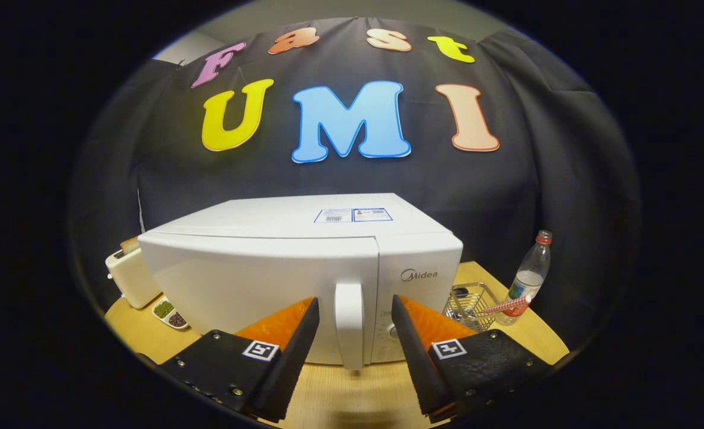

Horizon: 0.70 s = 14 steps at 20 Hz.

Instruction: Open the microwave, put the food inside, and close the microwave door.

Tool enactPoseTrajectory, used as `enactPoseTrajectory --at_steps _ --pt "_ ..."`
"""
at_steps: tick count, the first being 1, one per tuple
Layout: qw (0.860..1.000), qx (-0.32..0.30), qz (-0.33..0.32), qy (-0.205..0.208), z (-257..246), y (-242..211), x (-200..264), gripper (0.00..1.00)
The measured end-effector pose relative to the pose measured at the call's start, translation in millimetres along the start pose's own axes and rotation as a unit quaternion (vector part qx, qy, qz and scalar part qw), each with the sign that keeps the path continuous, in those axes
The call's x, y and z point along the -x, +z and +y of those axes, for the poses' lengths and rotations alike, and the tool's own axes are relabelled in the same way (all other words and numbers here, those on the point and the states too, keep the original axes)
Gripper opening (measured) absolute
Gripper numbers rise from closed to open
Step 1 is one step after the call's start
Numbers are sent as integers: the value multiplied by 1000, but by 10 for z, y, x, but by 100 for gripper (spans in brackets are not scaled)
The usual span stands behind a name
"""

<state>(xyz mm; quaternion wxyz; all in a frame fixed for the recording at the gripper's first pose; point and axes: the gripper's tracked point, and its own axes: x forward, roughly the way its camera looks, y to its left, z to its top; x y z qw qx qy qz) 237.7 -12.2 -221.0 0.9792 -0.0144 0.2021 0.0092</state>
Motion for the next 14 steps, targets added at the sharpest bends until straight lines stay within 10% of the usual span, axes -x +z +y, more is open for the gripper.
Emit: enactPoseTrajectory --at_steps 5,14 --pt "1000 3 27 -1 14 -165 -120 41" --pt "999 10 48 16 20 -217 -71 12"
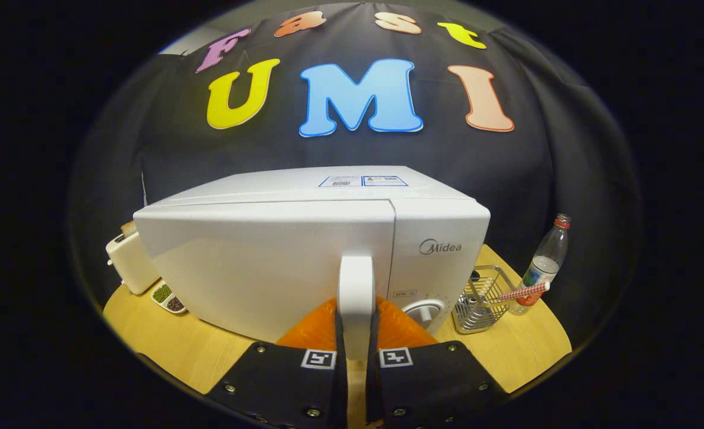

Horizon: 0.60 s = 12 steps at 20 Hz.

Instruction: Open the microwave, put the food inside, and close the microwave door.

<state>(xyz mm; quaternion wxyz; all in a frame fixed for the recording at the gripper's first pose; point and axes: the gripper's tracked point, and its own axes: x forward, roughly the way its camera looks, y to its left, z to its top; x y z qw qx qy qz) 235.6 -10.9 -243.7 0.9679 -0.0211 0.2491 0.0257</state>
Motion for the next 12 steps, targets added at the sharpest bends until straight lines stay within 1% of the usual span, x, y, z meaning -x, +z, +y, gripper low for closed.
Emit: enactPoseTrajectory --at_steps 1,4,7,12 --pt "1000 1 7 1 3 -22 48 12" --pt "1000 28 -4 2 80 -130 327 12" --pt "1000 7 8 6 151 -236 524 12" --pt "1000 10 13 8 343 -394 900 12"
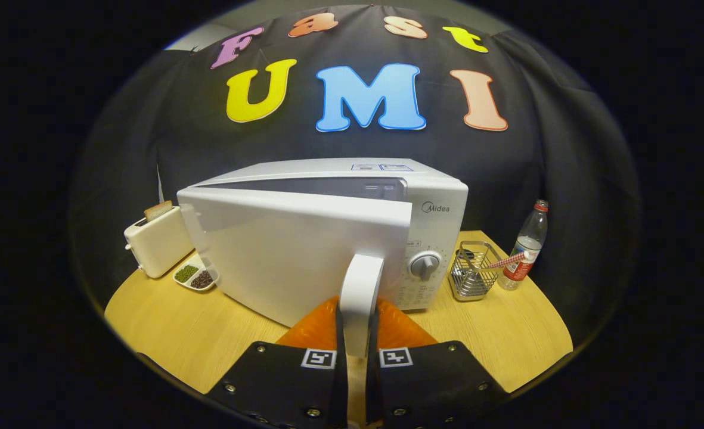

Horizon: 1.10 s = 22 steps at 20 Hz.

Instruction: Open the microwave, put the food inside, and close the microwave door.

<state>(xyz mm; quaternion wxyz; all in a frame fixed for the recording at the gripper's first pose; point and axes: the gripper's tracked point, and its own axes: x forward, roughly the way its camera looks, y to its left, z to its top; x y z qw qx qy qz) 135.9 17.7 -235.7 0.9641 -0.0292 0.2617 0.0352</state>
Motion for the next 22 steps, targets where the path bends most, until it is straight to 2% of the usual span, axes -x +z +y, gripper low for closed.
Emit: enactPoseTrajectory --at_steps 4,9,22 --pt "1000 -9 2 1 209 -128 284 13" --pt "1000 -24 8 12 520 -258 604 21" --pt "1000 -28 -3 12 1398 -488 1213 22"
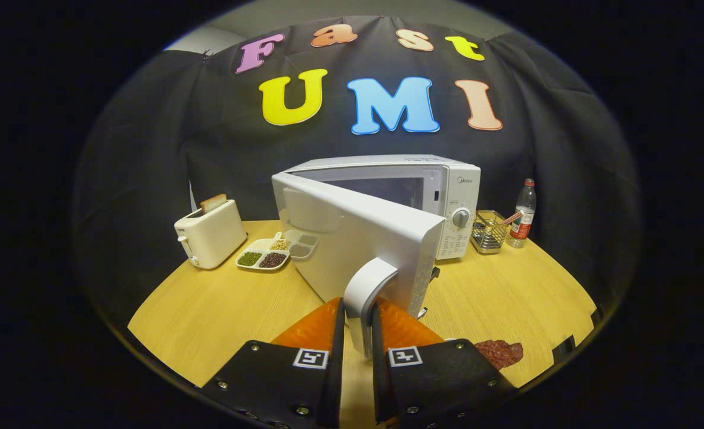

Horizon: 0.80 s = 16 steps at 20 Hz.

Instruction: Open the microwave, put the food inside, and close the microwave door.

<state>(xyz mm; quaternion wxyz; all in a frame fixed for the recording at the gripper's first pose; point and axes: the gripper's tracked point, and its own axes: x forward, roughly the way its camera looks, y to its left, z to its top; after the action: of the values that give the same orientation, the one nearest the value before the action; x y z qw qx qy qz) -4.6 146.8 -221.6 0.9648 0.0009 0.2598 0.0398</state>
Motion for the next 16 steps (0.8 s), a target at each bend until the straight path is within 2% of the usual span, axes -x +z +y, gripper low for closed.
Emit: enactPoseTrajectory --at_steps 4,12,16 --pt "1000 8 -4 16 316 -65 180 22" --pt "996 52 -1 78 955 -231 423 22" --pt "988 72 14 138 1335 -416 579 22"
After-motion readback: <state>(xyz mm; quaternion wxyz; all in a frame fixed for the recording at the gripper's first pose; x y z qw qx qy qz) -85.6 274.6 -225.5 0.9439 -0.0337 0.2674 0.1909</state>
